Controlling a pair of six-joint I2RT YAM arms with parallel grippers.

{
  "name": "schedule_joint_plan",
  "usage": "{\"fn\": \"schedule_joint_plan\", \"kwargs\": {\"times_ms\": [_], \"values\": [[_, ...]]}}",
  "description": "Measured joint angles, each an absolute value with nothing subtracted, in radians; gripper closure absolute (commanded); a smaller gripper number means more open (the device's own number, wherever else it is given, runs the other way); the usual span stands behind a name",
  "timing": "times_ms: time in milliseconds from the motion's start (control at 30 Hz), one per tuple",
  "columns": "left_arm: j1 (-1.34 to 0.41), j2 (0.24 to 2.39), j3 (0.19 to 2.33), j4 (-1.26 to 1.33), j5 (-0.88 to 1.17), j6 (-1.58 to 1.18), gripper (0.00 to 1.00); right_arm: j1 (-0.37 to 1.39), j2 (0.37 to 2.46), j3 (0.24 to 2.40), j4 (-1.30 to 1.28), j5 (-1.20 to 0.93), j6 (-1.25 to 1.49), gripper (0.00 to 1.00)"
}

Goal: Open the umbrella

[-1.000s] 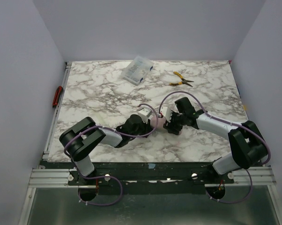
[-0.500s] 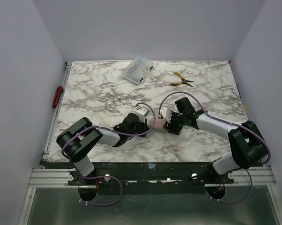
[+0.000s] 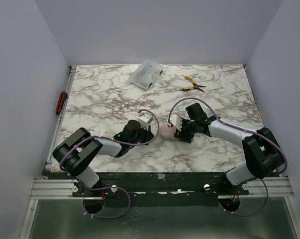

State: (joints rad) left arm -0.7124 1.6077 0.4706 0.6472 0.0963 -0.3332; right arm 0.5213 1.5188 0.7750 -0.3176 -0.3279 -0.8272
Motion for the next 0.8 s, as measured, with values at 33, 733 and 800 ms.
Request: {"fn": "schedule_joint_plan", "kwargs": {"times_ms": [33, 733, 800], "values": [[-0.718, 1.592, 0.458, 0.647, 0.11, -0.329, 0.74, 0.521, 1.52, 0.778, -0.321, -0.328, -0.823, 0.99], [-0.834, 1.711, 0.513, 0.759, 0.103, -0.381, 0.72, 0.516, 1.549, 0.813, -0.356, -0.334, -0.749, 0.99], [-0.837, 1.72, 0.523, 0.757, 0.079, -0.393, 0.78, 0.515, 1.551, 0.814, -0.363, -0.336, -0.736, 0.99]]}}
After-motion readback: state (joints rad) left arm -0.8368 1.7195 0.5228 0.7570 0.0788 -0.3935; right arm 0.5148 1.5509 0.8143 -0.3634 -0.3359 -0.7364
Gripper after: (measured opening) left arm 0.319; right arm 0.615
